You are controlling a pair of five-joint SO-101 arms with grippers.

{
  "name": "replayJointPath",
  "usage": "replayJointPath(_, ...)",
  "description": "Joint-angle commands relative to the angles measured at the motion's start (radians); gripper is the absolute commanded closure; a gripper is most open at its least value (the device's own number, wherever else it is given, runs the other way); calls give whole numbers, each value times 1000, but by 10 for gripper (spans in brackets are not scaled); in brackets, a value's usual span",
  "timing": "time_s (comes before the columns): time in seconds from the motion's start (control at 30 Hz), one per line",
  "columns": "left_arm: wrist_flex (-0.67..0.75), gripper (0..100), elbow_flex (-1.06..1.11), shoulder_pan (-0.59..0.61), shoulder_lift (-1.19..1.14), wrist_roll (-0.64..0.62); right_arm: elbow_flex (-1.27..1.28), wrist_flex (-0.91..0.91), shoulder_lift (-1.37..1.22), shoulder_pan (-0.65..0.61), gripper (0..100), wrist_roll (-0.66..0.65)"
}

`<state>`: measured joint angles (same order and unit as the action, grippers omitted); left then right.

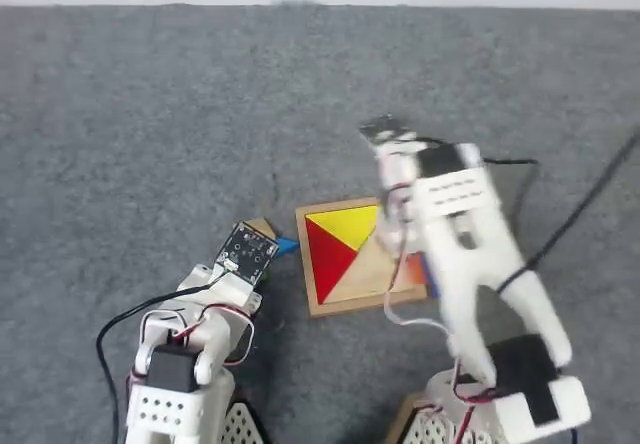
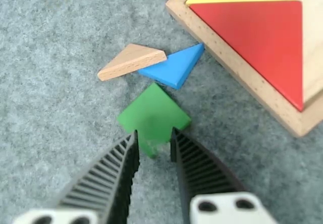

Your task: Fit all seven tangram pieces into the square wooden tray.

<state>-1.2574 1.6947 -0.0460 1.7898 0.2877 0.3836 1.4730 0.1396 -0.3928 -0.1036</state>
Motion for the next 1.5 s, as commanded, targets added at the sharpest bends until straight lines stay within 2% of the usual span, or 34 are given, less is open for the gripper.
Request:
replayJointPath(0.0, 2, 902, -12, 6, 12, 8, 0, -88, -10, -79, 987, 121)
replayJointPath(0.2, 2, 902, -12, 6, 12, 8, -2, -168, -120, -99, 990, 129)
replayJointPath(0.43, 2, 902, -12, 6, 12, 8, -2, -288, -240, -120, 987, 259)
replayJointPath(0.6, 2, 902, -12, 6, 12, 8, -2, -298, -242, -165, 987, 270)
replayJointPath(0.83, 2, 902, -12, 6, 12, 8, -2, -309, -248, -165, 990, 276)
replayJointPath(1.03, 2, 902, -12, 6, 12, 8, -32, -352, -271, -168, 986, 387)
replayJointPath(1.47, 2, 902, -12, 6, 12, 8, -49, -367, -312, -165, 987, 431)
